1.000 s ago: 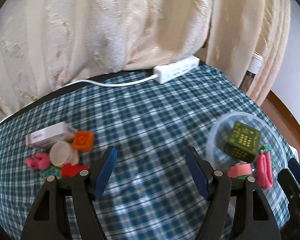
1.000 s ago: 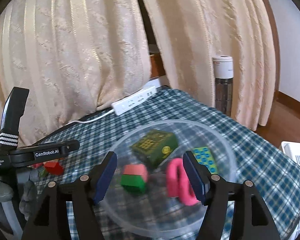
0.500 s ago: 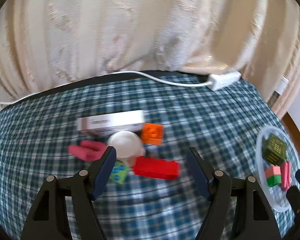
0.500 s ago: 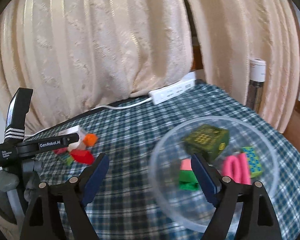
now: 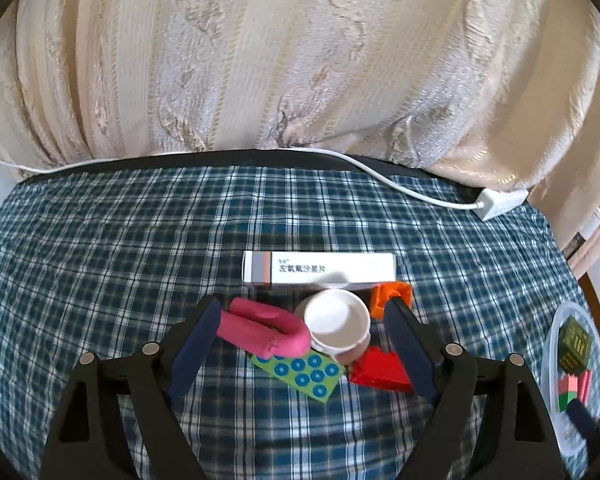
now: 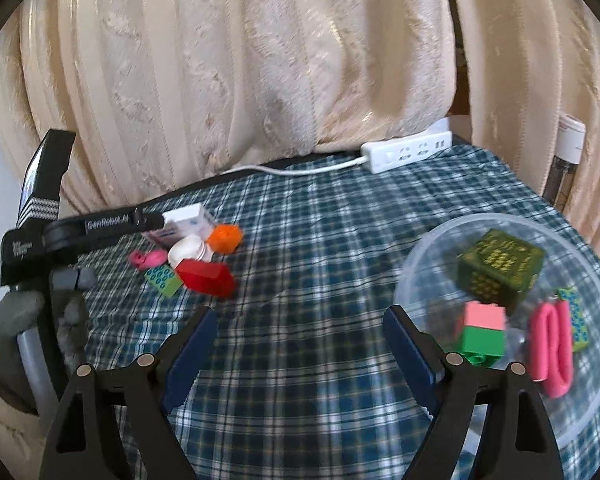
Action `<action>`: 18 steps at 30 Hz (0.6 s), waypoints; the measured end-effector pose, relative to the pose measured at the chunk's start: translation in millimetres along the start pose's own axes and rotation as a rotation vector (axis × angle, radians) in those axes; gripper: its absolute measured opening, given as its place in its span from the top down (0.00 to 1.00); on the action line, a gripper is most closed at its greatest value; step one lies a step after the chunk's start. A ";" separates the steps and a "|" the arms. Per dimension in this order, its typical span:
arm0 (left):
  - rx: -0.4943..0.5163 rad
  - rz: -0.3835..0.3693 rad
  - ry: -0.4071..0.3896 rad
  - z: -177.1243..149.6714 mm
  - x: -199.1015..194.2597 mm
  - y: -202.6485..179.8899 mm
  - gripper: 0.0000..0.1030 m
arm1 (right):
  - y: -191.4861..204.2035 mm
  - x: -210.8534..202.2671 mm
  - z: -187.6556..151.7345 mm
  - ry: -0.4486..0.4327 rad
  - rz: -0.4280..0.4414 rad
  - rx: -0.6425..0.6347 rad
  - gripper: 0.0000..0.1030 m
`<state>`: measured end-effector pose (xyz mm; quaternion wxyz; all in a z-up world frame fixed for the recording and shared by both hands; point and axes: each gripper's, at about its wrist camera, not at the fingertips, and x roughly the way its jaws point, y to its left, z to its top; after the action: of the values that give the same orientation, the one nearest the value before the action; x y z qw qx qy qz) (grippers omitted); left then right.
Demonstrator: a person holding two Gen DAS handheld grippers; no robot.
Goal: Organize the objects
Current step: 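Move the left gripper to the other pink foam tube and grasp it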
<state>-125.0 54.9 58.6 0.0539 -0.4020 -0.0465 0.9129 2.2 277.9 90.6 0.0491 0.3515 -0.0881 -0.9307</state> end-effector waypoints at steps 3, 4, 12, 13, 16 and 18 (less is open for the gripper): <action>-0.008 0.003 -0.007 5.2 4.3 5.6 0.18 | 6.5 6.2 1.9 0.015 0.003 -0.019 0.15; -0.013 0.005 -0.008 7.0 5.2 7.9 0.18 | 7.8 7.6 2.2 0.018 0.004 -0.024 0.15; -0.017 -0.003 0.008 13.3 15.8 25.5 0.18 | 14.9 24.0 0.0 0.066 0.021 -0.038 0.15; -0.021 -0.004 0.010 12.9 16.7 27.1 0.18 | 15.8 25.8 0.1 0.072 0.022 -0.041 0.15; -0.032 -0.008 0.023 11.3 20.0 32.5 0.18 | 18.5 31.2 0.5 0.087 0.028 -0.046 0.15; -0.029 -0.009 0.030 9.0 20.8 34.5 0.18 | 20.5 36.1 2.0 0.099 0.035 -0.048 0.15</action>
<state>-147.7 23.2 45.1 0.0526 -0.4162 -0.0609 0.9057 -25.5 252.5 72.8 0.0782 0.3944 -0.0696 -0.9129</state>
